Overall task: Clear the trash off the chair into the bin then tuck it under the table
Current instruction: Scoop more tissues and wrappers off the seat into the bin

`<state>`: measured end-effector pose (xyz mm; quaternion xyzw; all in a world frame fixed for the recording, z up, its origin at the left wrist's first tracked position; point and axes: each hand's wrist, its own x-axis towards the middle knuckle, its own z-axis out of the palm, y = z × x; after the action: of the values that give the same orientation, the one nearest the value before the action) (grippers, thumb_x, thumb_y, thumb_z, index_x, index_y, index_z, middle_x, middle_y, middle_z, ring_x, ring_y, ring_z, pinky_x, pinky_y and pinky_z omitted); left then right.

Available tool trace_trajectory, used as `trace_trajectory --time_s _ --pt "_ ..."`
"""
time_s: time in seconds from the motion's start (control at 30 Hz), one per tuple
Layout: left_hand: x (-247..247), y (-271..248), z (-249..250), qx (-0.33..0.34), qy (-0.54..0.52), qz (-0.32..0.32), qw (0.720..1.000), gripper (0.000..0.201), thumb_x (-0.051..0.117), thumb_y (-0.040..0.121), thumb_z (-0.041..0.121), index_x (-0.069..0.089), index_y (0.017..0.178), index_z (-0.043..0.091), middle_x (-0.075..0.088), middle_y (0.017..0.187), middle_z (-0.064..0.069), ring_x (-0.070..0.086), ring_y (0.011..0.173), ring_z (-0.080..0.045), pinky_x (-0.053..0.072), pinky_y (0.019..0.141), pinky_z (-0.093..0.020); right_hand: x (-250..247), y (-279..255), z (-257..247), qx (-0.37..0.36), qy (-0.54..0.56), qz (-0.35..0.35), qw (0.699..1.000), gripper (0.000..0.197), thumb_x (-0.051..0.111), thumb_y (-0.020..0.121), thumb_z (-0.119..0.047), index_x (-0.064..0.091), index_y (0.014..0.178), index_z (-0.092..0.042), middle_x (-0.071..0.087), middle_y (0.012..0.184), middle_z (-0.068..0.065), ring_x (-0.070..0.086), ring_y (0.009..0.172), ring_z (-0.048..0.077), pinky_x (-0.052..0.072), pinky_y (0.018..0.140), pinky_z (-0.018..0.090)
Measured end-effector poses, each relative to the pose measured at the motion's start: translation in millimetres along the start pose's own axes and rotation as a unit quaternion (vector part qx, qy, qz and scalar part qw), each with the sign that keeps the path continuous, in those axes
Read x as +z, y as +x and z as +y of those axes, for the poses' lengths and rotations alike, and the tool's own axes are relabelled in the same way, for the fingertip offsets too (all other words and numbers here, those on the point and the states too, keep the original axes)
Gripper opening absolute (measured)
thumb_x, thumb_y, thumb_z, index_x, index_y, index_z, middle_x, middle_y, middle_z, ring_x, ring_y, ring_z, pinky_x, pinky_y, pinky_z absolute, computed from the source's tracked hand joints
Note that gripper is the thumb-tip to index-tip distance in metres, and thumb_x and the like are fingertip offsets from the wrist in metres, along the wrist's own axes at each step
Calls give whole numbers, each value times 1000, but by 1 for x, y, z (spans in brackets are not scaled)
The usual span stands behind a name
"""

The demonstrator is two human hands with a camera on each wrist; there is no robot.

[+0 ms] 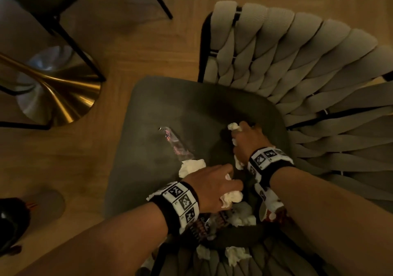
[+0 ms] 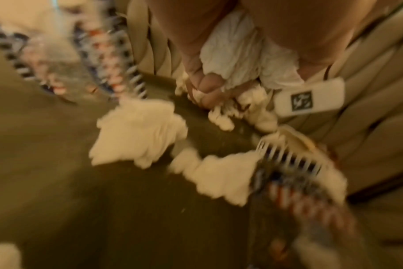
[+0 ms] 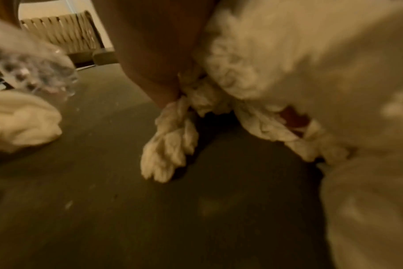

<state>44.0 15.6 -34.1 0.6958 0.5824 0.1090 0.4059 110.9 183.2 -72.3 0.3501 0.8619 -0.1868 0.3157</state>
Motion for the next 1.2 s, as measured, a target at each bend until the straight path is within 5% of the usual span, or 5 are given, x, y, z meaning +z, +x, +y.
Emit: trace_trajectory --time_s 0.37,0.43,0.67,0.97,1.2 --pt "-86 -116 49 -89 -154 219 959 34 66 69 27 54 101 29 53 102 -6 59 83 -18 55 71 -33 -132 -122 -8 10 112 65 992 13 70 75 -22 66 87 -23 61 109 10 57 102 31 46 86 35" --pt "-103 -162 51 -116 -153 255 948 35 68 69 28 57 102 28 55 104 -6 55 83 -9 48 71 -17 -154 -152 -37 -15 118 81 990 14 70 77 -17 69 91 -15 60 99 8 57 100 30 43 83 31" --pt "-104 -371 36 -299 -170 361 867 33 54 67 46 49 98 37 53 95 4 55 79 -12 50 71 -30 -180 -215 -209 -152 123 99 976 27 72 69 -12 57 65 -35 67 87 6 61 85 27 43 79 30" --pt "24 -665 -22 -479 -279 433 711 38 68 79 23 45 80 52 55 96 3 53 79 -7 41 72 -28 -72 -261 -516 -218 182 10 959 13 68 78 -9 66 76 -22 67 76 0 61 76 16 42 66 25" --pt "130 -798 -100 -536 -311 417 665 31 65 74 35 54 100 48 54 108 4 54 94 -14 46 82 -25 95 -218 -722 -251 239 -35 937 17 71 75 -9 65 77 -25 66 75 1 59 68 10 44 65 17"
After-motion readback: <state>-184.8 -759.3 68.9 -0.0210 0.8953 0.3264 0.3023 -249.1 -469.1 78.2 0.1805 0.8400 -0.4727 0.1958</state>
